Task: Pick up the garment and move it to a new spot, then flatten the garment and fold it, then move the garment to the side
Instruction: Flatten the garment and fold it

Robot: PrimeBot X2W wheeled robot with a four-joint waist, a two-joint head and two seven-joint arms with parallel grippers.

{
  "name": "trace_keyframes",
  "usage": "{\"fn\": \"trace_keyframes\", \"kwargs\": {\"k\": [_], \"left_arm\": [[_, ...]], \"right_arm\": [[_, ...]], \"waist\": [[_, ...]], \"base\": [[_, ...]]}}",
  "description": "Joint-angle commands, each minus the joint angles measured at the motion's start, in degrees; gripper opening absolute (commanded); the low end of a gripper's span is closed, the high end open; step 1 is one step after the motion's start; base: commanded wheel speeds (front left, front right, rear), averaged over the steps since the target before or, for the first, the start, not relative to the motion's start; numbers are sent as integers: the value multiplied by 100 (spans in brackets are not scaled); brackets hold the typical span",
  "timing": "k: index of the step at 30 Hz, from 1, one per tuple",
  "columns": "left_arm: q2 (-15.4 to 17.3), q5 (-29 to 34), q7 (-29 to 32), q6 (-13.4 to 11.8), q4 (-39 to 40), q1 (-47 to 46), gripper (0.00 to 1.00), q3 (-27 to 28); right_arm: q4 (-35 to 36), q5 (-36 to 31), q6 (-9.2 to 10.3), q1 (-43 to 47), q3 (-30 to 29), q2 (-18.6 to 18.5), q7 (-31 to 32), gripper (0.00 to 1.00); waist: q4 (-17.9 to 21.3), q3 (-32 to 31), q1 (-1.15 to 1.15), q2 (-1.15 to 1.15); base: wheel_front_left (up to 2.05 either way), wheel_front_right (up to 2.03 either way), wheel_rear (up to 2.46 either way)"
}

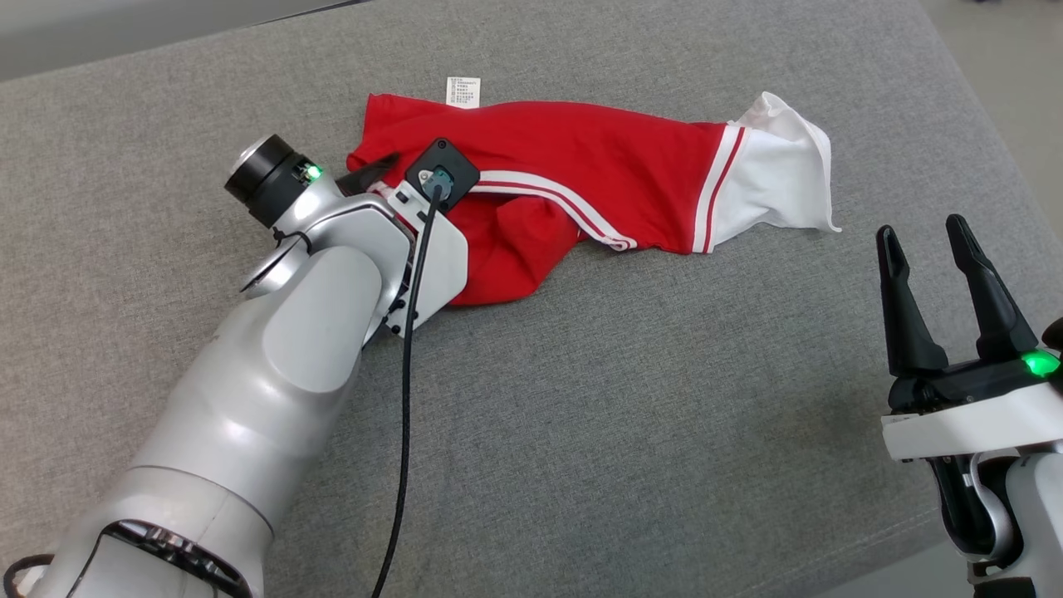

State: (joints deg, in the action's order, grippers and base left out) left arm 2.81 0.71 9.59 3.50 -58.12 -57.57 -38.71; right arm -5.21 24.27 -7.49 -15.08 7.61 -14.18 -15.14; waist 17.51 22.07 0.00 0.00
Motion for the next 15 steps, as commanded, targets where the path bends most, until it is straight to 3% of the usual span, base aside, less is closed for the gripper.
{"fn": "trace_keyframes", "kwargs": {"k": [1,2,3,7,13,15], "left_arm": [[25,-122,-37,28,19,-106,26,-43],[22,-172,-106,12,85,-118,5,-52],[19,-203,-185,-29,140,-121,0,-70],[20,-437,-531,-126,385,-24,0,-105],[19,-1413,-978,-110,1029,247,0,68],[20,-2076,-1300,-336,1471,354,0,226]], "right_arm": [[-30,7,-1,-76,-5,-12,-4,100],[-36,5,-1,-73,-3,-9,-4,100],[-39,4,-1,-70,-6,-10,-4,100],[-77,-21,-1,-35,0,-27,-4,100],[-130,-63,-1,-7,65,-62,-4,100],[-146,-82,-1,20,83,-75,-4,100]], "waist": [[-4,0,0,0],[-10,-3,0,0],[-21,-10,0,0],[-91,-87,0,0],[-201,-241,0,0],[-276,-366,0,0]], "base": [[0,0,0],[0,0,0],[0,0,0],[0,0,0],[0,0,0],[0,0,0]]}}
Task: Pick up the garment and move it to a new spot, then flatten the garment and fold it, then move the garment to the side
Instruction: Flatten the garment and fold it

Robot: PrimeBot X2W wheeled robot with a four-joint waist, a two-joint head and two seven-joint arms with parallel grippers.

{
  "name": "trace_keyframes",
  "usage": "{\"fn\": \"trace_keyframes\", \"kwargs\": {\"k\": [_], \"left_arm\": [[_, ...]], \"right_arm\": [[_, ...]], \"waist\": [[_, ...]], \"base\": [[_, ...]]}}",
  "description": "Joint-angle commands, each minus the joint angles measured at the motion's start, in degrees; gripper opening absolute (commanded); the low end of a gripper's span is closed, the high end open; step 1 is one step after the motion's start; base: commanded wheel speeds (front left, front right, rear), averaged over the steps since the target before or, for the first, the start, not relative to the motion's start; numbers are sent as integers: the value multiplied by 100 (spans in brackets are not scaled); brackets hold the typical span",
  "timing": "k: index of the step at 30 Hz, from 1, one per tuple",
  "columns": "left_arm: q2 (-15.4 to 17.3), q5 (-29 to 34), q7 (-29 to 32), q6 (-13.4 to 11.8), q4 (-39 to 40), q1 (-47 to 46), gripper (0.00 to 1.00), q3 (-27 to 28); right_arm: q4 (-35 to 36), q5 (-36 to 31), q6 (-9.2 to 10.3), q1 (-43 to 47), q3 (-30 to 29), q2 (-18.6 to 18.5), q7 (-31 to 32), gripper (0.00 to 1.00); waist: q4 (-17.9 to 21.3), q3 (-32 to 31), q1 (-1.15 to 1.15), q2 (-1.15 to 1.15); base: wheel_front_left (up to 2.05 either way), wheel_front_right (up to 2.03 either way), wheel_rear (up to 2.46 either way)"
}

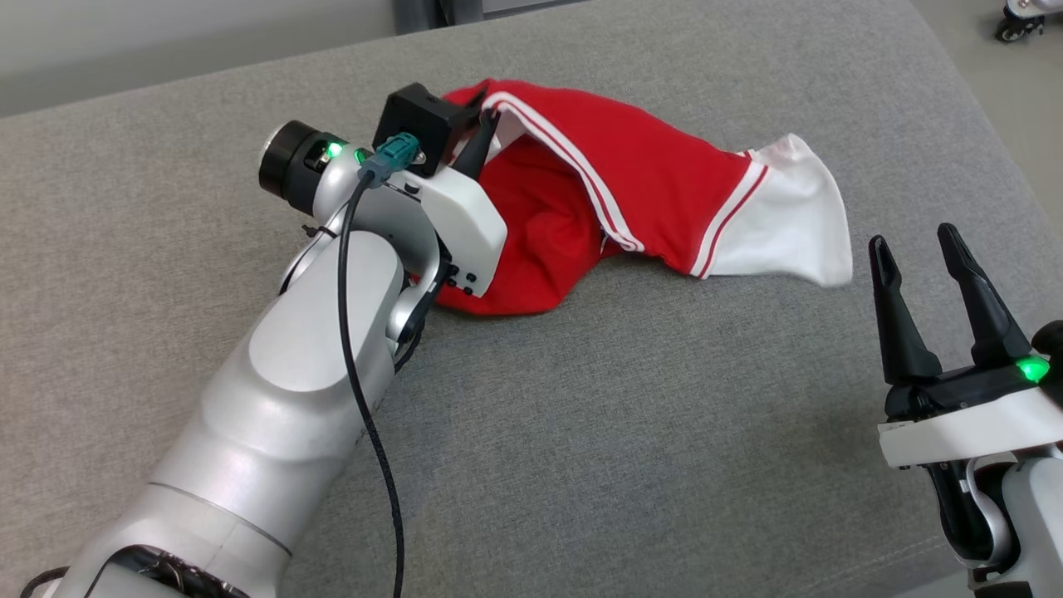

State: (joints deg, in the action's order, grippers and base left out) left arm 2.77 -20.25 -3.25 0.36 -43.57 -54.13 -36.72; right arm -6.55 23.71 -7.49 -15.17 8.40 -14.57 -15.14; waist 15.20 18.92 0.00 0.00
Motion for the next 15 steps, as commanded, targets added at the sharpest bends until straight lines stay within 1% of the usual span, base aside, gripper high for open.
{"fn": "trace_keyframes", "kwargs": {"k": [1,3,5,7,10,13,15], "left_arm": [[25,-71,-128,-136,94,14,0,34],[26,-179,-418,-395,228,-27,0,88],[27,-251,-713,-592,339,-49,0,202],[47,-291,-928,-741,464,-64,0,357],[203,-304,-1123,-943,835,-31,0,637],[406,-239,-1189,-1115,1457,104,0,967],[547,-94,-1196,-1190,2155,139,0,1231]], "right_arm": [[-16,-35,-1,44,-15,-41,-4,100],[-17,-64,-1,79,-46,-56,-4,100],[-11,-84,-1,132,-45,-78,-4,100],[-6,-111,-1,162,-33,-95,-4,100],[7,-141,-1,192,-11,-87,-4,100],[0,-181,-1,266,16,-69,-4,100],[2,-199,-1,277,27,-69,-3,100]], "waist": [[-83,-95,0,0],[-175,-182,0,0],[-278,-274,0,0],[-379,-366,0,0],[-519,-519,0,0],[-635,-642,0,0],[-706,-693,0,0]], "base": [[0,0,0],[0,0,0],[0,0,0],[0,0,0],[0,0,0],[0,0,0],[0,0,0]]}}
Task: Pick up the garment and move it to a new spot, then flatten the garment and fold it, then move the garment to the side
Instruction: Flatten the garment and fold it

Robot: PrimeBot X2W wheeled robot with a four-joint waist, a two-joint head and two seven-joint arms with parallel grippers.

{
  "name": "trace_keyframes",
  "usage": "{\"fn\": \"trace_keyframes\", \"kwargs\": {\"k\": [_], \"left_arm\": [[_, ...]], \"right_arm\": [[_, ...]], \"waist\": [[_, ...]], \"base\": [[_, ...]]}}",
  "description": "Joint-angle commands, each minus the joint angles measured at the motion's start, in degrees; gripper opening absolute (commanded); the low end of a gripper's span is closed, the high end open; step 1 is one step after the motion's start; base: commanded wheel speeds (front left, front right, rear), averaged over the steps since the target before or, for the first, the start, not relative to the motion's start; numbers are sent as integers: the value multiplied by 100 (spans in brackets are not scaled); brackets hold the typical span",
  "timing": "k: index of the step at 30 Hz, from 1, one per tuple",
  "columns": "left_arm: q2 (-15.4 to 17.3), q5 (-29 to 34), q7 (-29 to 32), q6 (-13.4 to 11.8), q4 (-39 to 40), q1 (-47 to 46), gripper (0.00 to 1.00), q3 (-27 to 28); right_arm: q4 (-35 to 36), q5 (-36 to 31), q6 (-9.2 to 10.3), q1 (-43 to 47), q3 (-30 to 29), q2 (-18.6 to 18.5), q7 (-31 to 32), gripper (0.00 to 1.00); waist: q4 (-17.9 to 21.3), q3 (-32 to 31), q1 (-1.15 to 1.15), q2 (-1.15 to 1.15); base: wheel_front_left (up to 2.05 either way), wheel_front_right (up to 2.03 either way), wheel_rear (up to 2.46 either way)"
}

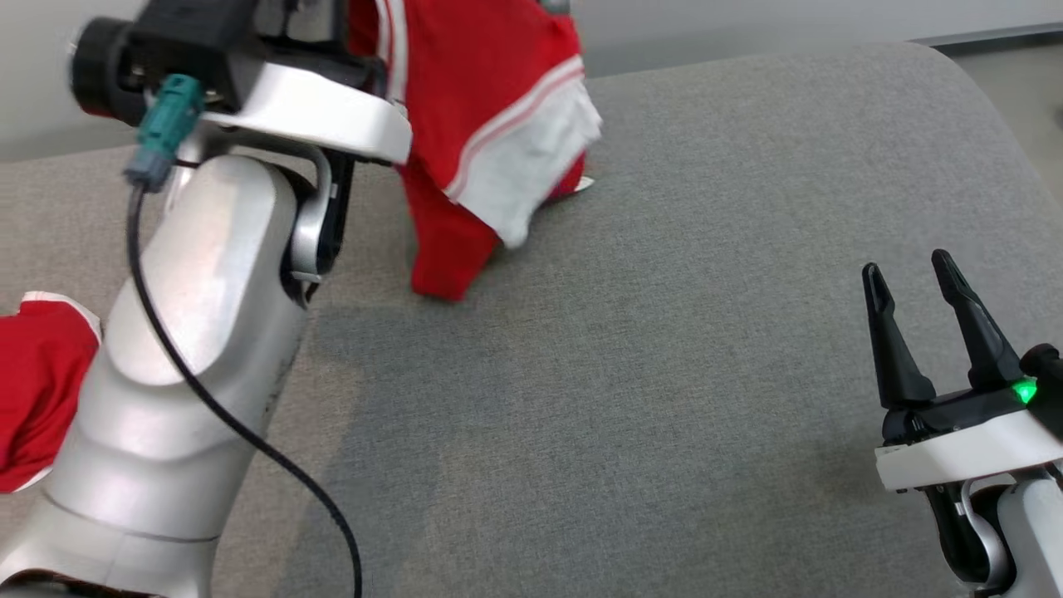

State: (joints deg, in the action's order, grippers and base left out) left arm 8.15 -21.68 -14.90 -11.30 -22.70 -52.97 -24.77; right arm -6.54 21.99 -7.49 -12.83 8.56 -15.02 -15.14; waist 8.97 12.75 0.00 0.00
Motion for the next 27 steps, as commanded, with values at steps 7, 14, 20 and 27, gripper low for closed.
{"fn": "trace_keyframes", "kwargs": {"k": [7,14,20,27], "left_arm": [[453,614,-29,-60,1817,264,0,633],[573,800,2,107,2162,173,0,593],[268,615,408,729,1740,325,0,-231],[-363,445,520,1232,411,496,0,-1284]], "right_arm": [[-12,-58,-1,31,60,23,-4,100],[-67,-27,-1,24,168,125,-4,100],[-79,11,-1,-66,197,188,-4,100],[-134,77,-1,-295,199,302,-4,100]], "waist": [[-151,-194,0,0],[14,-273,0,0],[288,-183,0,0],[868,158,0,0]], "base": [[0,0,0],[0,0,0],[0,0,0],[0,0,0]]}}
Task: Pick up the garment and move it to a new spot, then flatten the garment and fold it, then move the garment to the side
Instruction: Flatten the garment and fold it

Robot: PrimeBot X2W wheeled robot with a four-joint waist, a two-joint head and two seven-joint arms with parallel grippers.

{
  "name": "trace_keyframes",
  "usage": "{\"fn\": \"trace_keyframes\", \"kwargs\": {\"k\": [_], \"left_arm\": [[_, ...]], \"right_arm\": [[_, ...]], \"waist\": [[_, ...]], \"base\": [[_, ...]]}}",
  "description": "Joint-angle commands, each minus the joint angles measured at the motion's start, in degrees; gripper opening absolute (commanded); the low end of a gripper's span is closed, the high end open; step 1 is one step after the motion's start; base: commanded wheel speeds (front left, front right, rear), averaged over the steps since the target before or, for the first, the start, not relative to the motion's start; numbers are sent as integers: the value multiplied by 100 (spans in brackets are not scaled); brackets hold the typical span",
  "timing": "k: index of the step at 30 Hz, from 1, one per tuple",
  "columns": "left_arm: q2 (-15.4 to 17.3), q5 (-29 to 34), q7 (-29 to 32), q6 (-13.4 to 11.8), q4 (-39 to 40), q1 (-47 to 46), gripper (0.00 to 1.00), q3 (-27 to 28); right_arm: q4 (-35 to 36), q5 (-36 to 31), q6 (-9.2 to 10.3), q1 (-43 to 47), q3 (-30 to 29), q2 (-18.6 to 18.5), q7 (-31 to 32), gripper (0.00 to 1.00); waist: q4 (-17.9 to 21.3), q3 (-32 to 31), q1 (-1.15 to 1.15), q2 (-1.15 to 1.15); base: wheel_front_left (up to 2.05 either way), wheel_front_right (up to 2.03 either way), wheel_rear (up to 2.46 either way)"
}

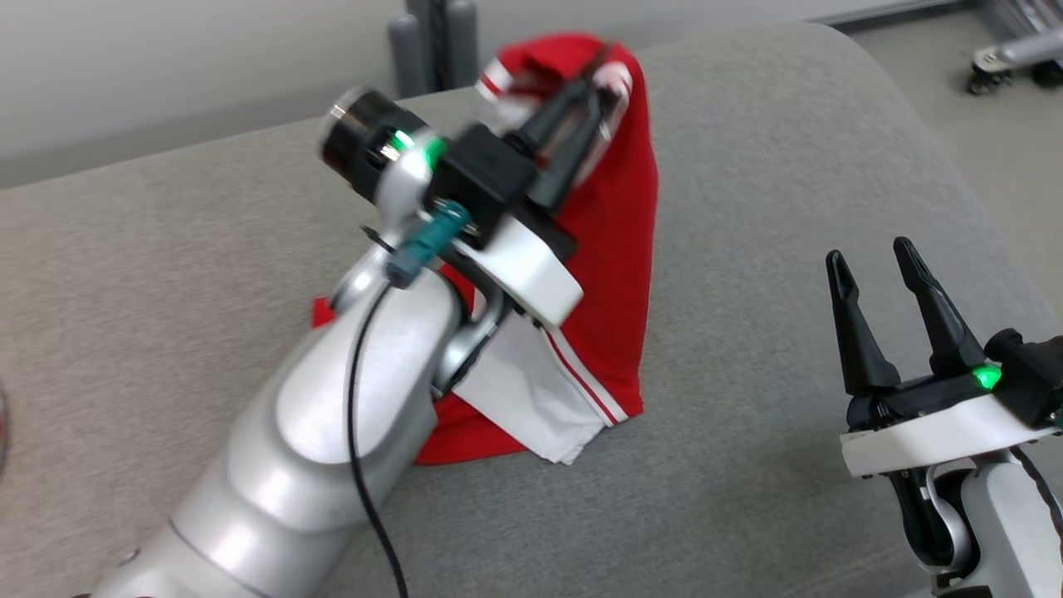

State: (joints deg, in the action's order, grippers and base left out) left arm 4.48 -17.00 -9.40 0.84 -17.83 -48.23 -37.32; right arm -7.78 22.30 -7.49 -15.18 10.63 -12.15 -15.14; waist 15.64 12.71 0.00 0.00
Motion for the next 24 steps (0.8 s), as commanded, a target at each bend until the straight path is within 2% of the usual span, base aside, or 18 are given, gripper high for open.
{"fn": "trace_keyframes", "kwargs": {"k": [1,3,6,14,15,16,17,18,24], "left_arm": [[4,-23,-31,18,-77,22,0,-29],[-77,-56,-88,19,-488,-48,0,-242],[-132,-162,-142,-109,-1088,-222,0,-508],[-147,-814,-109,-665,-2219,-724,0,-1304],[-152,-908,-107,-707,-2340,-774,5,-1381],[-148,-1012,-86,-746,-2438,-797,26,-1460],[-144,-1101,-45,-771,-2529,-811,56,-1548],[-145,-1191,12,-766,-2580,-833,100,-1667],[-142,-1674,52,-794,-2695,-988,100,-2332]], "right_arm": [[-10,47,-1,-61,-8,14,-4,100],[-33,58,-1,-115,-17,52,-3,100],[-75,94,-1,-205,7,150,-4,100],[-189,188,-1,-421,161,415,-4,100],[-197,187,-1,-444,173,436,-4,100],[-204,189,-1,-455,180,456,-4,100],[-212,186,-1,-453,180,478,-4,100],[-217,186,-1,-450,176,496,-4,100],[-220,141,-1,-465,128,486,-3,100]], "waist": [[201,162,0,0],[378,265,0,0],[655,407,0,0],[1350,643,0,0],[1408,649,0,0],[1456,647,0,0],[1490,641,0,0],[1511,636,0,0],[1427,579,0,0]], "base": [[0,0,0],[0,0,0],[0,0,0],[0,0,0],[0,0,0],[0,0,0],[0,0,0],[0,0,0],[0,0,0]]}}
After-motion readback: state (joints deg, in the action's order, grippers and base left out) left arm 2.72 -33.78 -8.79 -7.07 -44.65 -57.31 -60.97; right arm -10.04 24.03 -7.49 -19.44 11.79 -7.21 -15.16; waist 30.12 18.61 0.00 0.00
